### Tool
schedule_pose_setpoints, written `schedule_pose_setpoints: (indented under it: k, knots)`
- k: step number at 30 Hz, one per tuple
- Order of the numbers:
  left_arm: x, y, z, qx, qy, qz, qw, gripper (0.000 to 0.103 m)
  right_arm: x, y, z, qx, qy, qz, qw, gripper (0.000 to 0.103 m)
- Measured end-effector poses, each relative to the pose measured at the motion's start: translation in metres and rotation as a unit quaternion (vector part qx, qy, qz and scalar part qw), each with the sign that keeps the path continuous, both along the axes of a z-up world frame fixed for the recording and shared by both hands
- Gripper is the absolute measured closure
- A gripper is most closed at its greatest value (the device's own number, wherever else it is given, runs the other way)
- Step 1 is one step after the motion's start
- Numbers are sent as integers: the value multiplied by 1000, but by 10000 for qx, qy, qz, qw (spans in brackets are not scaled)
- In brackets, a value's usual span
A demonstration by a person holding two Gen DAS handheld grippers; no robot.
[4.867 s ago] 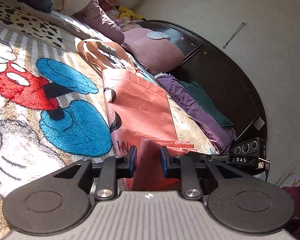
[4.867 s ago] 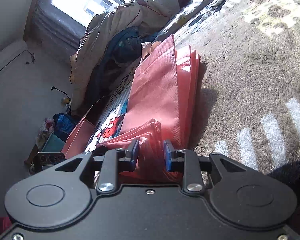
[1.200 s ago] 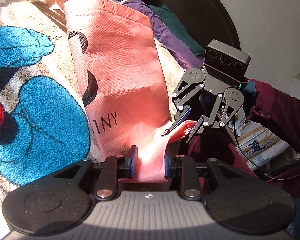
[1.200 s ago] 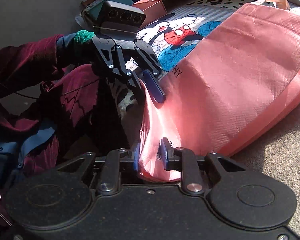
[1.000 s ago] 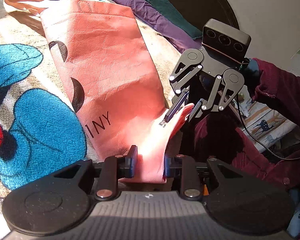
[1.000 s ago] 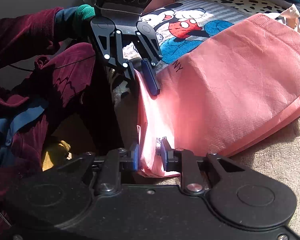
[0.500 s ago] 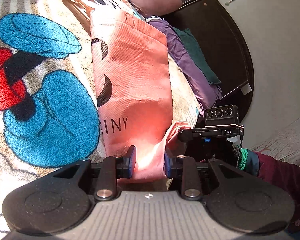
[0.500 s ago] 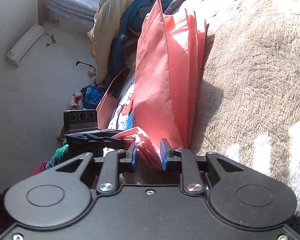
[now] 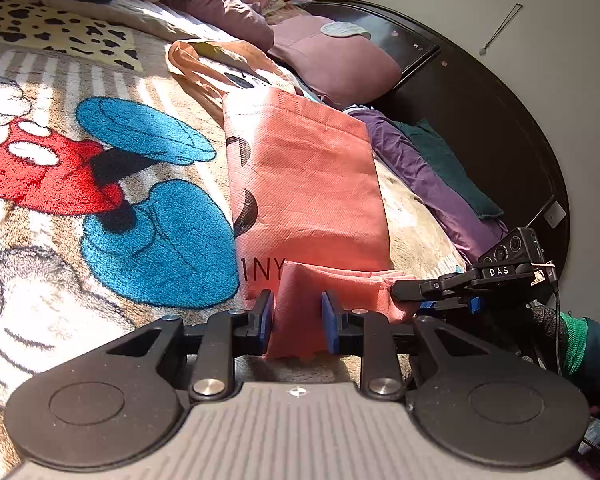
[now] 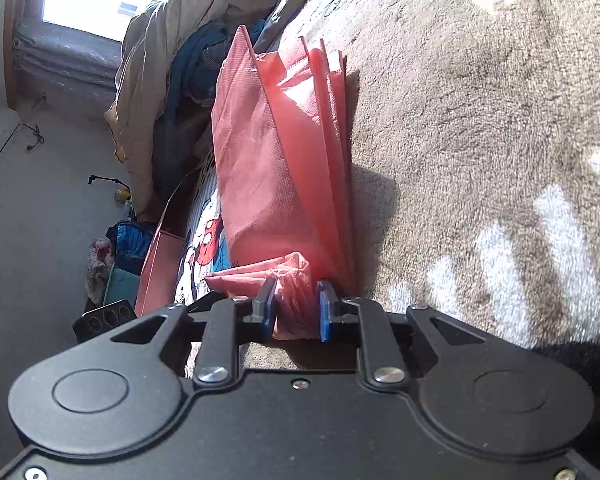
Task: Fold shopping bag
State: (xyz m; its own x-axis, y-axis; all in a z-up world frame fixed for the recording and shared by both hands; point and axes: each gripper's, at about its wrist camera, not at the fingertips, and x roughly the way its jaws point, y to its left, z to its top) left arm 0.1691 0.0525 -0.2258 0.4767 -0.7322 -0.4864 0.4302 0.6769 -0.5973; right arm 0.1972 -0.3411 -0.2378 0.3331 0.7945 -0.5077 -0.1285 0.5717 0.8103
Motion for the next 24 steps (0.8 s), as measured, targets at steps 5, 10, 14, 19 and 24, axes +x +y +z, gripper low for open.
schedule_pose_setpoints:
  k: [5,10,14,19,24]
  knots:
    - [-6,-2,5,138,114,46,9998,78,11,12,10,-387,32,211,9990,87]
    - [-40,-24,48,1401,-1521,489,9772,75,23,28,20,-877,15,554,9946,86]
    - [-55,-63,58,1544,-2483,-485,9551,75,23,23,12,-709,179,579,9956,86]
    - [-40,-86,31,2472,-2102,-581,9441,76,24,26,11,-731,214,782,9940,86]
    - [-43,-88,18,2711,-2051,-439,9394,76,22,24,5,-570,192,754,9953,86]
